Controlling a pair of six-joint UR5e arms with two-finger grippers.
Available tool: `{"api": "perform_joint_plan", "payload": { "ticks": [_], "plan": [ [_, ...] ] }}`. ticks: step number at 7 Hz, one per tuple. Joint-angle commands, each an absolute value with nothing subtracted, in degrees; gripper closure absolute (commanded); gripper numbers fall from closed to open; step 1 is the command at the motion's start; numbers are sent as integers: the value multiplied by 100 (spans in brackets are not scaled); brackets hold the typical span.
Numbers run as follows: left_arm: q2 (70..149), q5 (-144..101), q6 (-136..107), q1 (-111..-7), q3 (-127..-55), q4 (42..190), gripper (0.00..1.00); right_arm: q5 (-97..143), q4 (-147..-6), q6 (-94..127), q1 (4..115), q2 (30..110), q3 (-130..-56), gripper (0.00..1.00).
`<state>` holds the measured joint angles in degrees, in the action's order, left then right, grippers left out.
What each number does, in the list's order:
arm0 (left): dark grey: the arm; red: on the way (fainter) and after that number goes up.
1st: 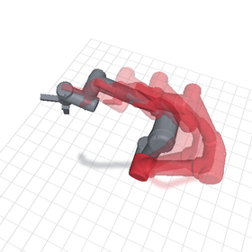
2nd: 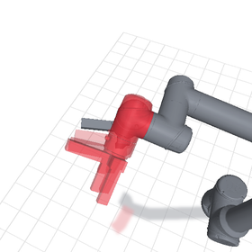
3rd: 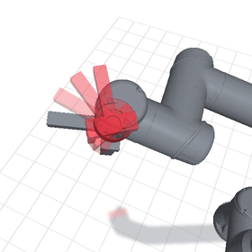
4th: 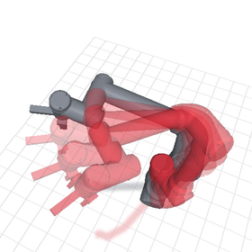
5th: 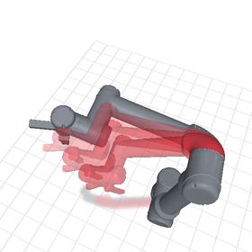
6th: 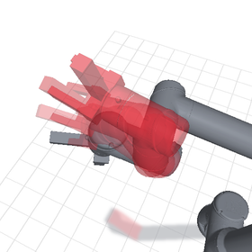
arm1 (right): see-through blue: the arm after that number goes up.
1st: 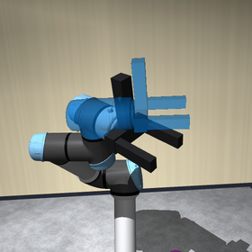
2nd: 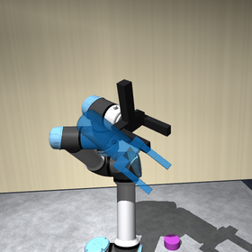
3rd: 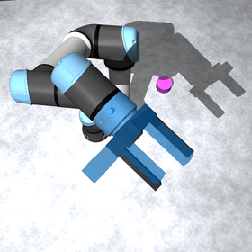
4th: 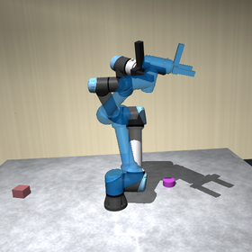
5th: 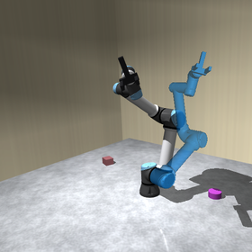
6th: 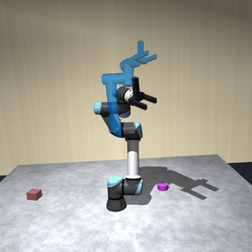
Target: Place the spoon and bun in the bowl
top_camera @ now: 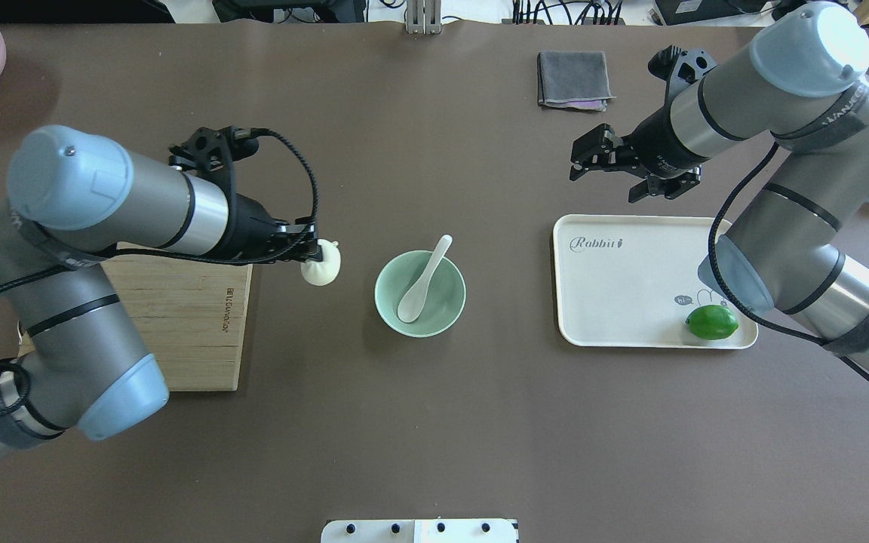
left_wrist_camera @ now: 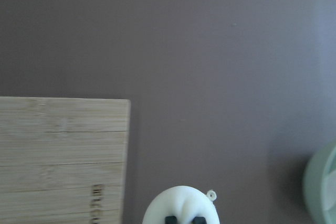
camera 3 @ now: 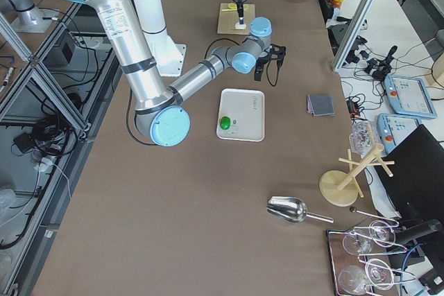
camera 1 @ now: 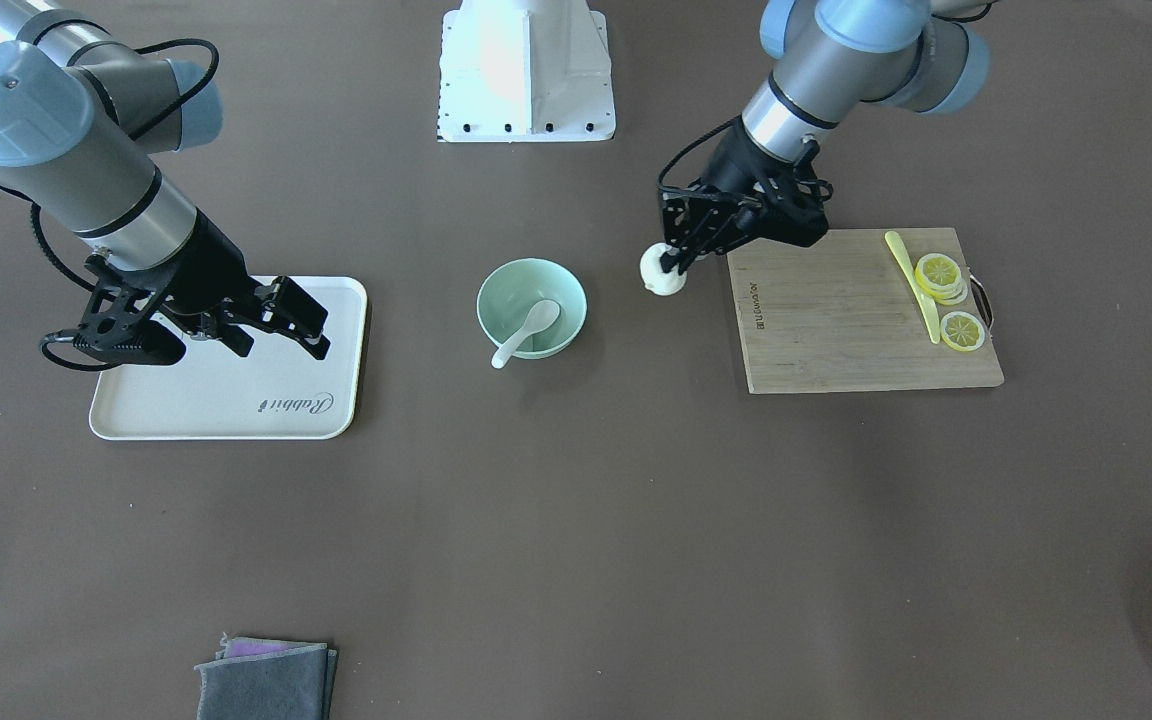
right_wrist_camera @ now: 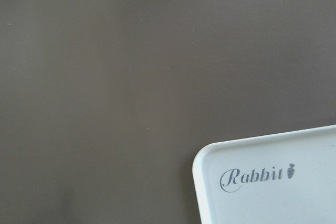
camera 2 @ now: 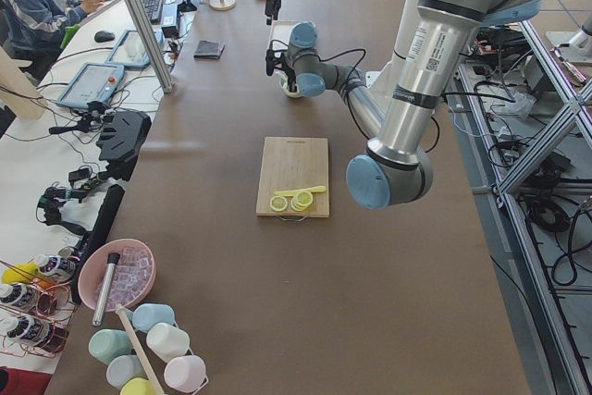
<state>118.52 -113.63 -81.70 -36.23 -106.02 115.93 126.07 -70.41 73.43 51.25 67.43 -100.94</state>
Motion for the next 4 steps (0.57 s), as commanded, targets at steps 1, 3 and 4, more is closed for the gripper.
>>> {"api": "perform_joint_plan", "payload": {
  "ticks": [1, 3, 4],
  "plan": [
    [12848, -10702, -8675, -3158, -9882, 11636, 83, 12788, -7040, 7076, 5326, 7065, -10308, 0],
    [12414, -10538, -8047, -3146, -9887, 11654, 2, 12806, -7058, 7075, 5388, 7136, -10441, 0],
    [12384, -10538, -7999, -3146, -9949, 11646, 1, 12867, -7058, 7075, 5440, 7145, -10459, 0]
  ]
}}
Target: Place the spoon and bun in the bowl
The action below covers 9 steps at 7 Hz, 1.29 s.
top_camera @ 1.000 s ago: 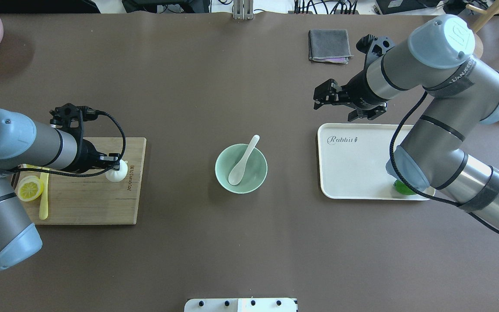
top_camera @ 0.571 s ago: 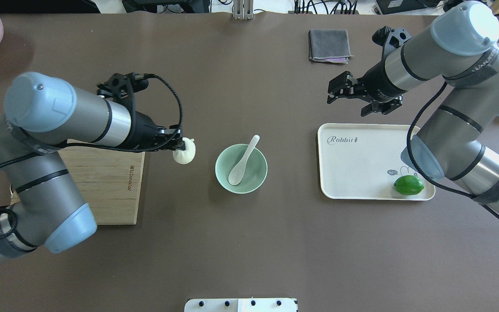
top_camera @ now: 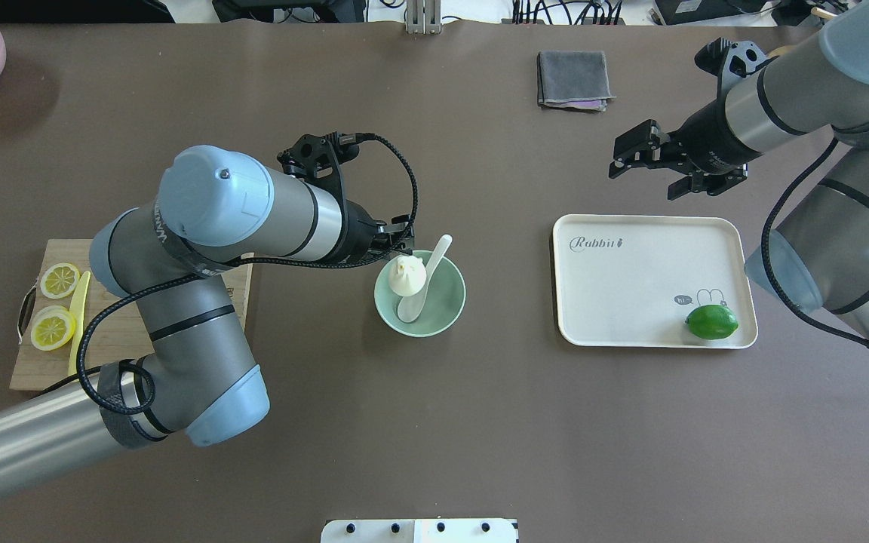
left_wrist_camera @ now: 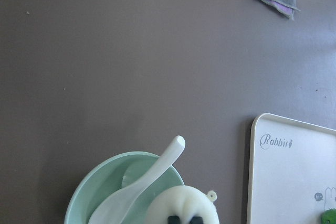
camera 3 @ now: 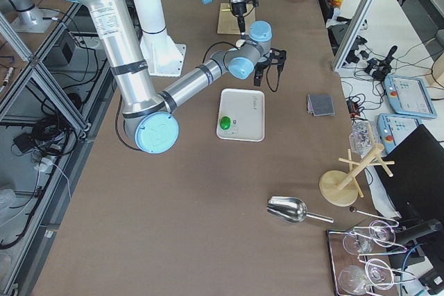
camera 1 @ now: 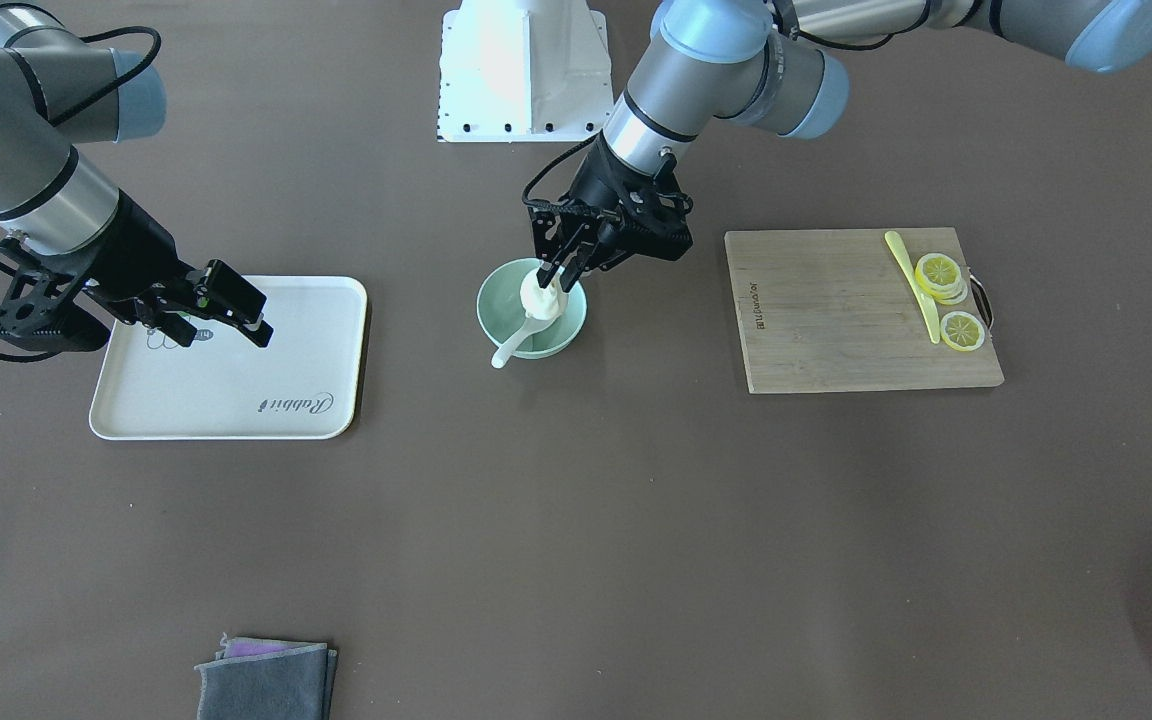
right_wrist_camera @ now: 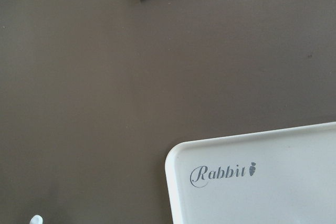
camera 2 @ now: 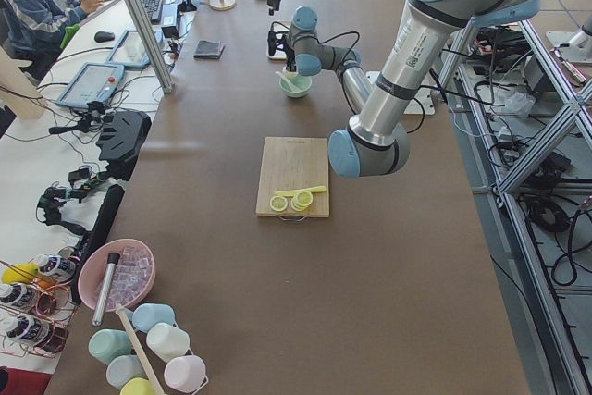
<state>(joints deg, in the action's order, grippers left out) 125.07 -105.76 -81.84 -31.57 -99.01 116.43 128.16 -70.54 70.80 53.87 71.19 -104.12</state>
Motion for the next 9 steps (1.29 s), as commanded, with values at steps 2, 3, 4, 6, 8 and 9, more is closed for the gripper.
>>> {"api": "perform_joint_plan", "payload": {
  "ticks": [2, 3, 4, 6, 8, 9],
  "plan": [
    [11852, -10712, -7902, -3408, -10552, 11488, 1, 13129, -7110, 6684, 5894, 7390, -10477, 0],
    [11543, -11436, -7301, -4045, -10530, 11479, 1, 13305, -7119, 5862, 6263, 7748, -10459, 0],
    [11027, -11678, -6164, -4609, -10564, 11200, 1, 13324, -7128, 4809, 6649, 8187, -10442, 0],
    [10060, -11951, -3406, -5724, -10591, 10636, 1, 13350, -7145, 3172, 7440, 8935, -10406, 0],
    [9014, -12549, -699, -7252, -10530, 10652, 1, 13351, -7450, 1564, 8179, 9325, -10249, 0],
    [8582, -12559, 37, -7564, -10538, 10644, 1, 13351, -7984, 773, 8496, 9325, -10248, 0]
  ]
}}
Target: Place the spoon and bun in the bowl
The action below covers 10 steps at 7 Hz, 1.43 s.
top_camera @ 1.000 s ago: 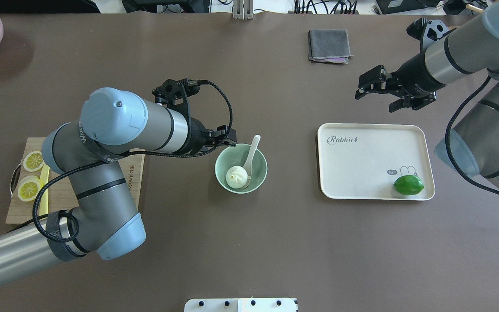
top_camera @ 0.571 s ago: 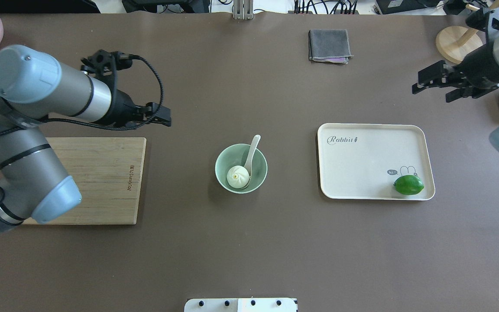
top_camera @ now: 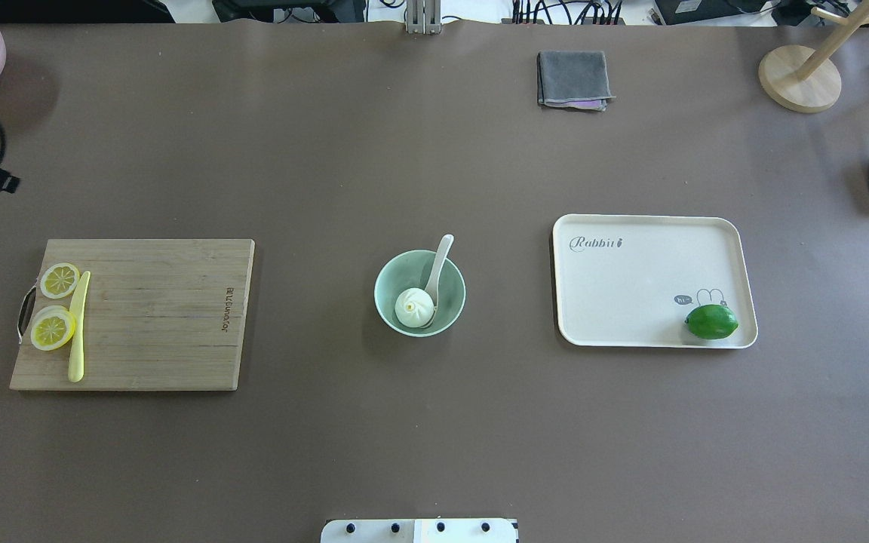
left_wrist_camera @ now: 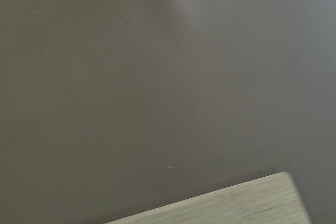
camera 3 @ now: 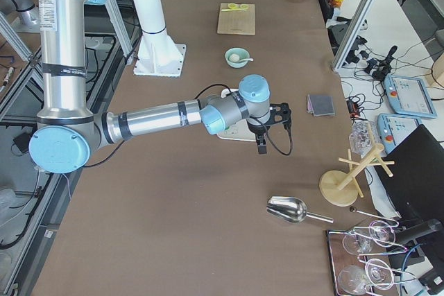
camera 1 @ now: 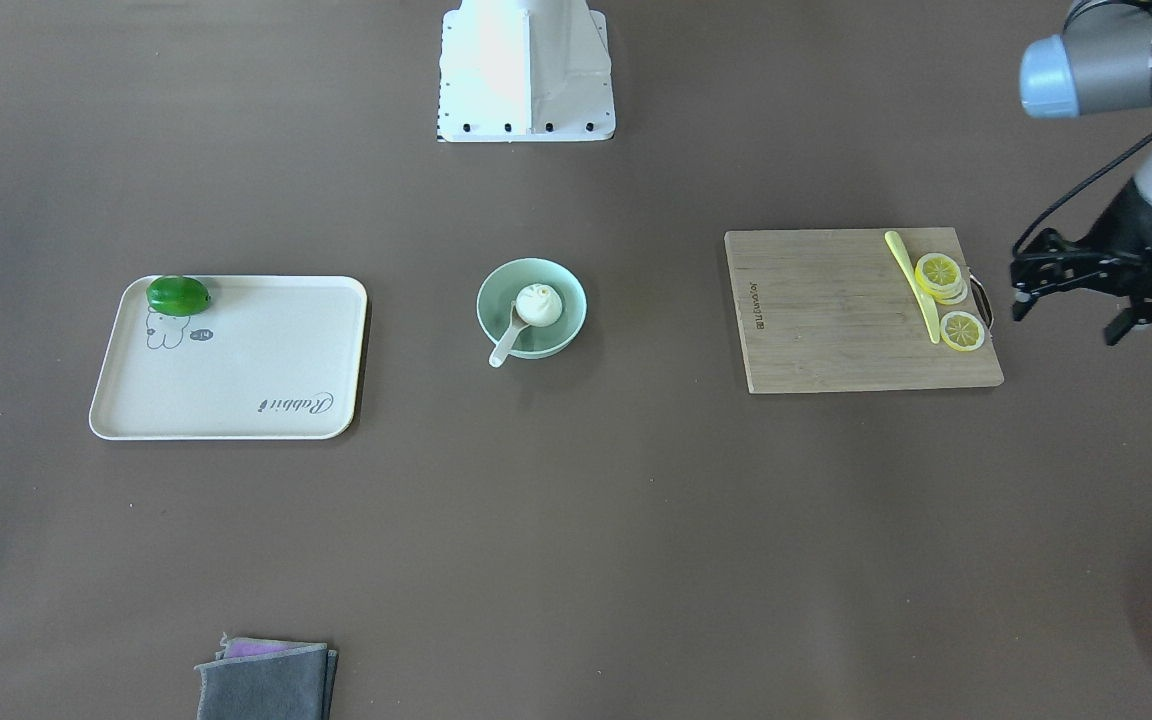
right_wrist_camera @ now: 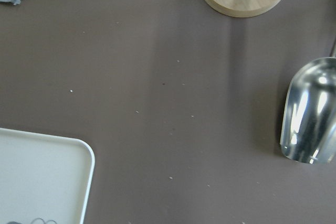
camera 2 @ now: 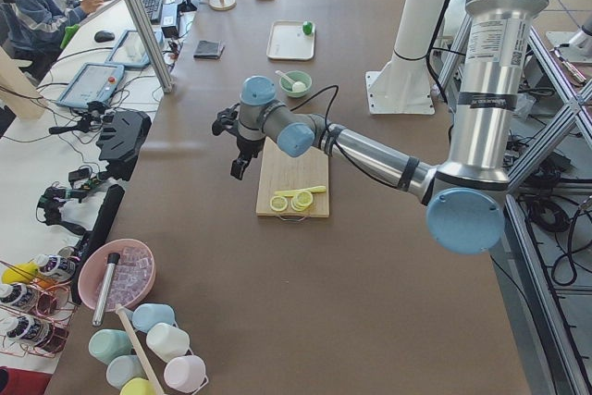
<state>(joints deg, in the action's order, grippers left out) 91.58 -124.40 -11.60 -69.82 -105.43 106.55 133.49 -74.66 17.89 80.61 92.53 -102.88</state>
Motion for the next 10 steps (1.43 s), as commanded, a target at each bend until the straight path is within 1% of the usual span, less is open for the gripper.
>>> {"api": "perform_joint_plan", "payload": {
  "ticks": [1, 3, 6, 8, 10],
  "plan": [
    [8352, -12542, 26, -7567, -10503, 10635, 1, 13351, -8137, 312, 8560, 9299, -10248, 0],
    [8314, -12559, -27, -7594, -10136, 10713, 1, 13341, -8069, 307, 8560, 9360, -10318, 0],
    [8341, -12768, -35, -7900, -10177, 10723, 1, 13280, -8033, 317, 8552, 9492, -10274, 0],
    [8394, -13268, -26, -8487, -10160, 10723, 1, 13306, -7920, 334, 8552, 9518, -10030, 0],
    [8306, -13509, -9, -8578, -10099, 10714, 1, 13307, -7805, 360, 8543, 9475, -9923, 0]
  ]
}}
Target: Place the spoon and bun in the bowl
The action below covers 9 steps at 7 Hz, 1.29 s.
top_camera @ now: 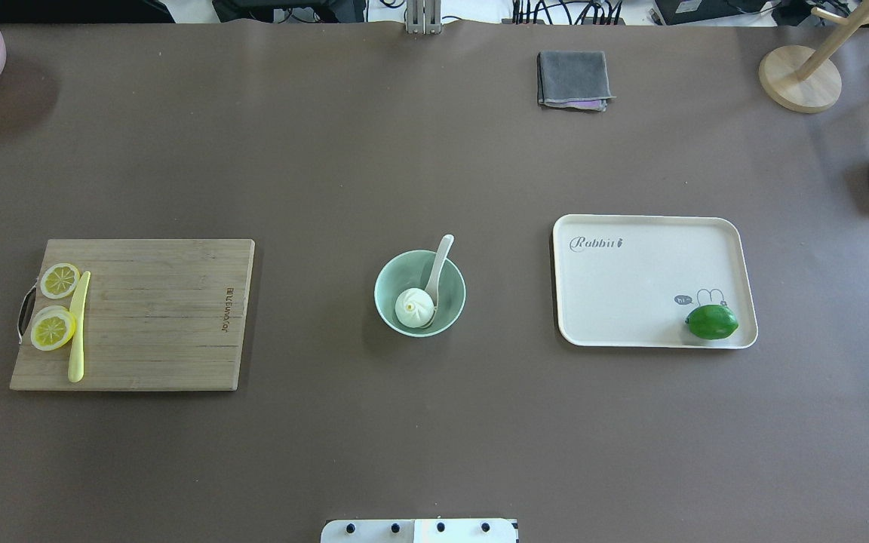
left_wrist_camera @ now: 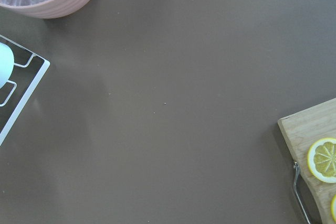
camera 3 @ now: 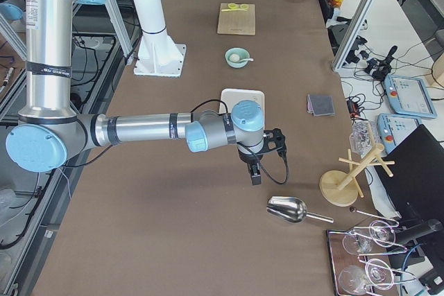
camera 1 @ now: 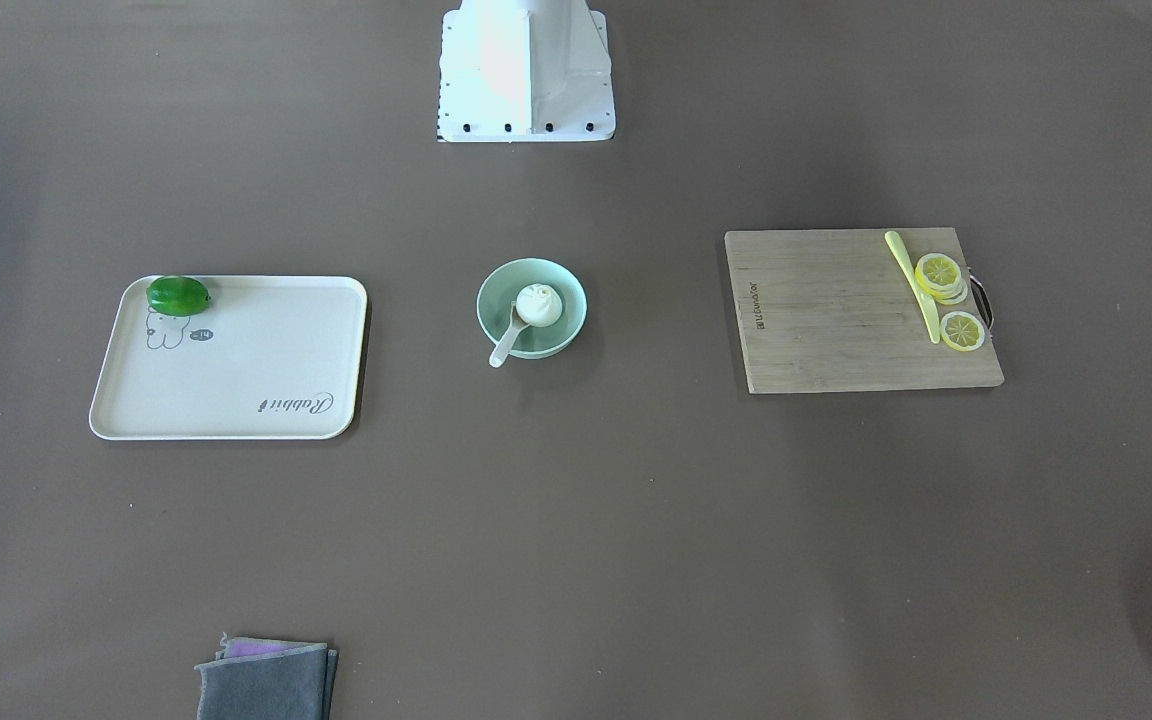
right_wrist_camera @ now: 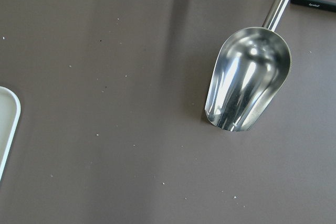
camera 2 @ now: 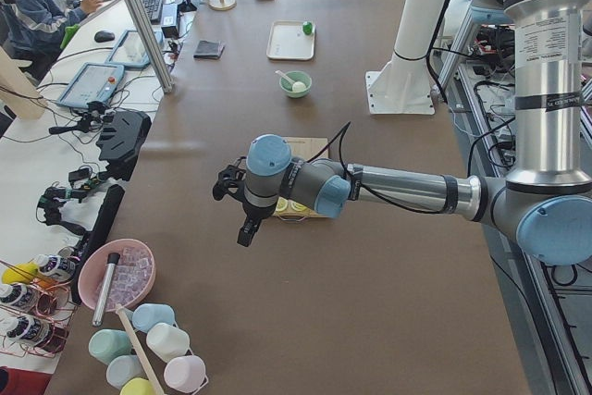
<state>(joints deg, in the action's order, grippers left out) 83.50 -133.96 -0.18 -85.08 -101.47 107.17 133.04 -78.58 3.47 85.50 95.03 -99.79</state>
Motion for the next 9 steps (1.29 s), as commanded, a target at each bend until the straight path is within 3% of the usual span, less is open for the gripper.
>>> {"api": "perform_joint_plan", "payload": {
  "ticks": [1, 5, 9],
  "plan": [
    [8340, -13483, -17, -8569, -10046, 10714, 1, 13307, -7796, 317, 8552, 9466, -9932, 0],
    [8288, -13518, -44, -8596, -10292, 10723, 1, 13307, -7585, 264, 8604, 9849, -10019, 0],
    [8358, -13474, -9, -8710, -10064, 10758, 1, 13421, -7418, 272, 8727, 10011, -10142, 0]
  ]
}}
